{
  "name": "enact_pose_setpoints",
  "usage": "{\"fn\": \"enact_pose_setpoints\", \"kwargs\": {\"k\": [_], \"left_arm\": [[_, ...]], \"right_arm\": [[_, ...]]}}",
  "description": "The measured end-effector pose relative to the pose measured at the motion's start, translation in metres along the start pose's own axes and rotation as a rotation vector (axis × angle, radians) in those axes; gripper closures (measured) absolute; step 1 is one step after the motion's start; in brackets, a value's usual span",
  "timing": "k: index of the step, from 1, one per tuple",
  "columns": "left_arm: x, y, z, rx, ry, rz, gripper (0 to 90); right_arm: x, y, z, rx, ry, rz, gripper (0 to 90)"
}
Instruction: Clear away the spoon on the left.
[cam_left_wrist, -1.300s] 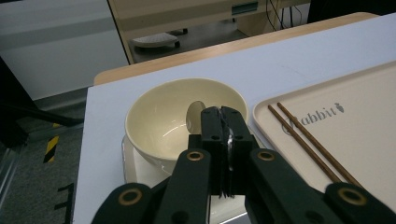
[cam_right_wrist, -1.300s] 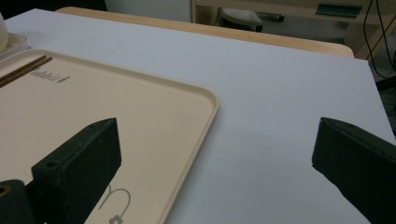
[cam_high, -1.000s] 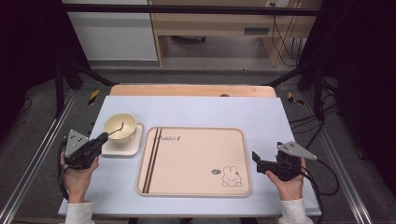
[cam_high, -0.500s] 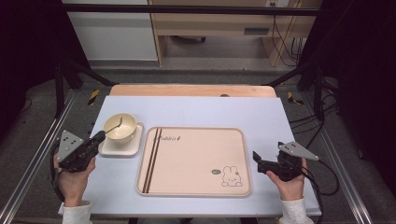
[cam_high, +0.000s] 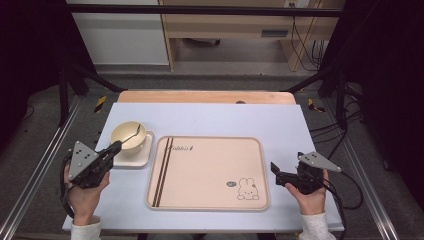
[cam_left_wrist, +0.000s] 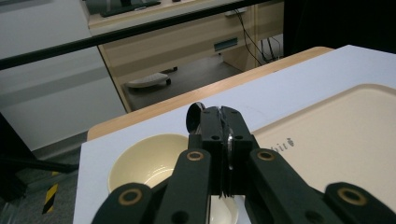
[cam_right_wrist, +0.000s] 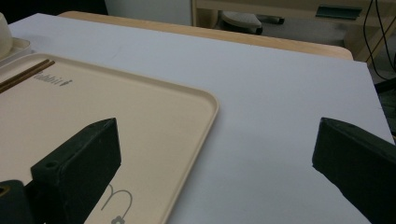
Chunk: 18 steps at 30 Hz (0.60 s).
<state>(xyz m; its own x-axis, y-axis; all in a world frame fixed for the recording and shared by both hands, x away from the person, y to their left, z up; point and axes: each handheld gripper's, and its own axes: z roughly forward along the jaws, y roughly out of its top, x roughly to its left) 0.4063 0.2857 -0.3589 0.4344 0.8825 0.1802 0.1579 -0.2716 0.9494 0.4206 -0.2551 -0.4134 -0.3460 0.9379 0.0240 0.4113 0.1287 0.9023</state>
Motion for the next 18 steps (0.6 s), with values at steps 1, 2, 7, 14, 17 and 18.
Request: {"fn": "enact_pose_setpoints", "kwargs": {"k": [1, 2, 7, 14, 17, 18], "left_arm": [[-0.002, 0.001, 0.001, -0.003, -0.003, 0.001, 89.2], [-0.005, 0.001, 0.002, -0.001, -0.011, 0.007, 89.1], [-0.018, 0.002, 0.010, 0.018, -0.034, 0.049, 89.2], [-0.031, 0.003, 0.019, 0.039, -0.066, 0.084, 89.1], [-0.034, 0.002, 0.021, 0.042, -0.076, 0.089, 89.2], [-0.035, 0.002, 0.022, 0.042, -0.078, 0.087, 89.1]], "right_arm": [[0.000, 0.000, 0.000, 0.000, 0.000, -0.001, 1.4], [0.000, 0.000, 0.000, 0.001, 0.000, -0.001, 1.4], [0.000, 0.000, 0.000, 0.001, 0.000, -0.001, 1.3], [0.000, 0.000, -0.001, 0.001, 0.002, 0.003, 1.3], [-0.001, 0.000, -0.001, 0.001, 0.000, 0.001, 1.3], [-0.001, 0.000, -0.001, 0.000, 0.001, 0.003, 1.3]]}}
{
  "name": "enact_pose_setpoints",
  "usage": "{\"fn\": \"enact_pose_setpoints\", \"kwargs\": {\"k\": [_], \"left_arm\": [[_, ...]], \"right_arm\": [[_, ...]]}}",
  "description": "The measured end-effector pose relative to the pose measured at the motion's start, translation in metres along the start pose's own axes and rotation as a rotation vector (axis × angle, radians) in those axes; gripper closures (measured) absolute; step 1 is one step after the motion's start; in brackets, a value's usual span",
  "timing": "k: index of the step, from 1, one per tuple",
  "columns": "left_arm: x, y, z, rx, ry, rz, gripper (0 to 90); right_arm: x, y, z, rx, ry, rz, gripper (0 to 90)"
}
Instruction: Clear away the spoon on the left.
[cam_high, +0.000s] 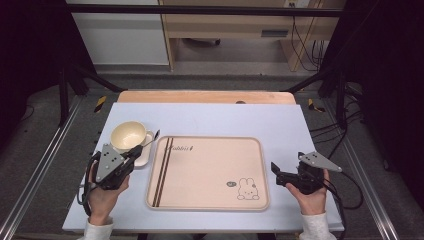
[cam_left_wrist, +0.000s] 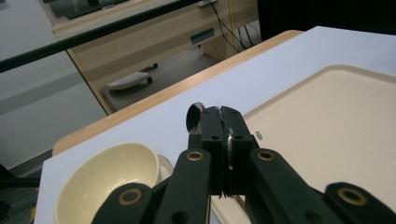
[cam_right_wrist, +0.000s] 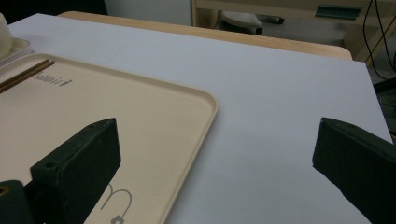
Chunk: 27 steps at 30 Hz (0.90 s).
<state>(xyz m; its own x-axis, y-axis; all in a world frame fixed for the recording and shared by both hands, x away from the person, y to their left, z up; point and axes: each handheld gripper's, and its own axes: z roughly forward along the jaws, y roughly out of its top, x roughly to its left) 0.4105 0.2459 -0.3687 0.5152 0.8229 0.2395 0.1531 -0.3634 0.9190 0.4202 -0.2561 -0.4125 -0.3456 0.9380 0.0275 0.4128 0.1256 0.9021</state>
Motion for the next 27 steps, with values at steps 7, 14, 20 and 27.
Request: {"fn": "enact_pose_setpoints", "kwargs": {"k": [7, 14, 20, 27], "left_arm": [[-0.009, 0.000, 0.008, 0.011, -0.023, 0.020, 89.1], [-0.019, -0.004, 0.022, 0.044, -0.051, 0.056, 89.1], [-0.026, -0.008, 0.032, 0.066, -0.067, 0.071, 89.1], [-0.030, -0.016, 0.046, 0.098, -0.080, 0.077, 89.1]], "right_arm": [[0.000, 0.000, 0.000, 0.002, -0.002, -0.001, 1.2], [0.000, 0.000, 0.000, 0.003, 0.001, -0.001, 1.2], [0.000, 0.000, 0.001, 0.004, 0.002, -0.003, 1.2], [0.001, 0.000, 0.002, 0.006, 0.004, 0.001, 1.2]]}}
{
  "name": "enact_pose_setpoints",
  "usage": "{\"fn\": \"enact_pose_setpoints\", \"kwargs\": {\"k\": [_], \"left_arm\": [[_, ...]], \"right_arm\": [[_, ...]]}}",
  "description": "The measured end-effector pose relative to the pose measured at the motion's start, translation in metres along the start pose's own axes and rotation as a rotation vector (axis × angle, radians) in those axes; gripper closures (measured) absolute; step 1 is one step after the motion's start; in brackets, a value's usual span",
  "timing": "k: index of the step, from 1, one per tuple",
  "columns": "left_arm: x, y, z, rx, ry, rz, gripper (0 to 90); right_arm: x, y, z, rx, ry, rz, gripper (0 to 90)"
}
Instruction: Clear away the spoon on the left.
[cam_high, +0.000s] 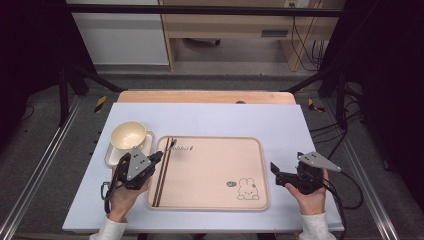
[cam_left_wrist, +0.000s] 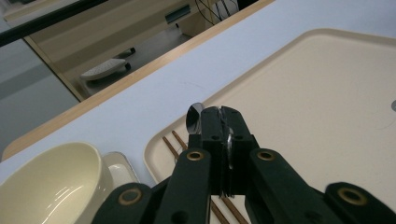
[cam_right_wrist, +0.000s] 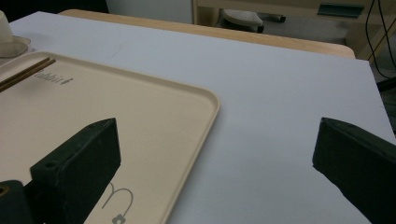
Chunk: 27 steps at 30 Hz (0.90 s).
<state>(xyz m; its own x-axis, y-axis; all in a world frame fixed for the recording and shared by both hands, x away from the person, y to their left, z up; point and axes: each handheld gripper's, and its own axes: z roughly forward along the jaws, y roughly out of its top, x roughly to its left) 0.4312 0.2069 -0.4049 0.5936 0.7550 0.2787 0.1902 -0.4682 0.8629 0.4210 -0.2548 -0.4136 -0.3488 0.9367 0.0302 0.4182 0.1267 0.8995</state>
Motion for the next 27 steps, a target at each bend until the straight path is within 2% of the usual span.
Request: {"fn": "enact_pose_setpoints", "kwargs": {"k": [12, 18, 27], "left_arm": [[-0.008, -0.007, 0.019, 0.038, -0.012, 0.029, 89.1], [-0.010, -0.008, 0.021, 0.041, -0.001, 0.046, 89.1], [-0.018, -0.007, 0.025, 0.067, 0.002, 0.092, 88.7]], "right_arm": [[0.000, 0.000, 0.001, 0.007, 0.001, -0.005, 1.2], [0.000, 0.000, 0.000, 0.004, 0.002, 0.000, 1.2], [0.000, 0.000, 0.000, 0.002, 0.006, 0.002, 1.2]]}}
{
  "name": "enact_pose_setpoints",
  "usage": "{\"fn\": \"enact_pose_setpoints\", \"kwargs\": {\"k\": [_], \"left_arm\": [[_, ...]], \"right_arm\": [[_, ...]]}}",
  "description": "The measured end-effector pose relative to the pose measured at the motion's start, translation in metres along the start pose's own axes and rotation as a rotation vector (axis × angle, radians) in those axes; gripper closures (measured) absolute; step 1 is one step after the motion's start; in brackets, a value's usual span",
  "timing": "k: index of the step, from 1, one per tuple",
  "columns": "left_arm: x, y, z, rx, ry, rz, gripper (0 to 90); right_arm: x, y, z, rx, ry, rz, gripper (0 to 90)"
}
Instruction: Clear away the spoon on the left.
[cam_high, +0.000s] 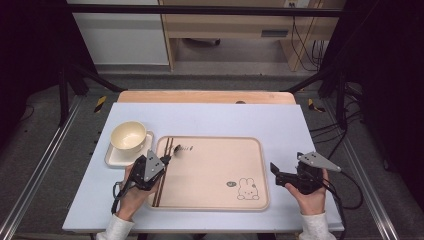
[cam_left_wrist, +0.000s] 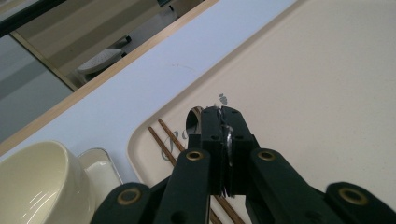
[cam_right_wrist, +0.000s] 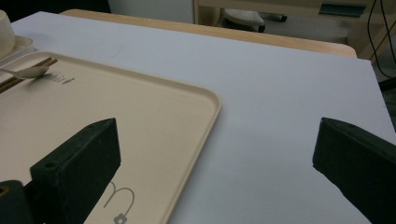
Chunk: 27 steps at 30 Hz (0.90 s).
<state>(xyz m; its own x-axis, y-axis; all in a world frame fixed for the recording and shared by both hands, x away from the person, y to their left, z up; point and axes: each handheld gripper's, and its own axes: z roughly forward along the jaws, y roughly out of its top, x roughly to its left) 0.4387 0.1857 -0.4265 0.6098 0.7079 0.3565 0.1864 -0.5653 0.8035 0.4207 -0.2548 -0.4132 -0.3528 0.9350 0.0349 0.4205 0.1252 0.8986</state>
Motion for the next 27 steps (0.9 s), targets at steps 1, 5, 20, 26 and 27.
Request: {"fn": "enact_pose_setpoints", "kwargs": {"k": [1, 5, 20, 26, 27], "left_arm": [[-0.001, 0.000, 0.000, 0.002, 0.000, 0.005, 88.7], [-0.005, 0.002, 0.001, 0.010, -0.002, 0.024, 87.9], [-0.023, 0.005, 0.005, 0.063, -0.026, 0.151, 82.5], [-0.026, 0.003, 0.007, 0.083, -0.044, 0.162, 77.6], [-0.027, 0.002, 0.008, 0.085, -0.050, 0.161, 76.9]], "right_arm": [[0.000, 0.000, 0.000, 0.000, 0.001, -0.001, 1.2], [0.000, 0.000, 0.000, 0.000, -0.002, -0.004, 1.2], [0.000, 0.001, -0.002, -0.004, 0.001, -0.001, 1.1], [-0.001, 0.001, -0.003, -0.008, 0.003, 0.001, 1.2], [-0.001, 0.001, -0.003, -0.007, 0.003, 0.001, 1.2]]}}
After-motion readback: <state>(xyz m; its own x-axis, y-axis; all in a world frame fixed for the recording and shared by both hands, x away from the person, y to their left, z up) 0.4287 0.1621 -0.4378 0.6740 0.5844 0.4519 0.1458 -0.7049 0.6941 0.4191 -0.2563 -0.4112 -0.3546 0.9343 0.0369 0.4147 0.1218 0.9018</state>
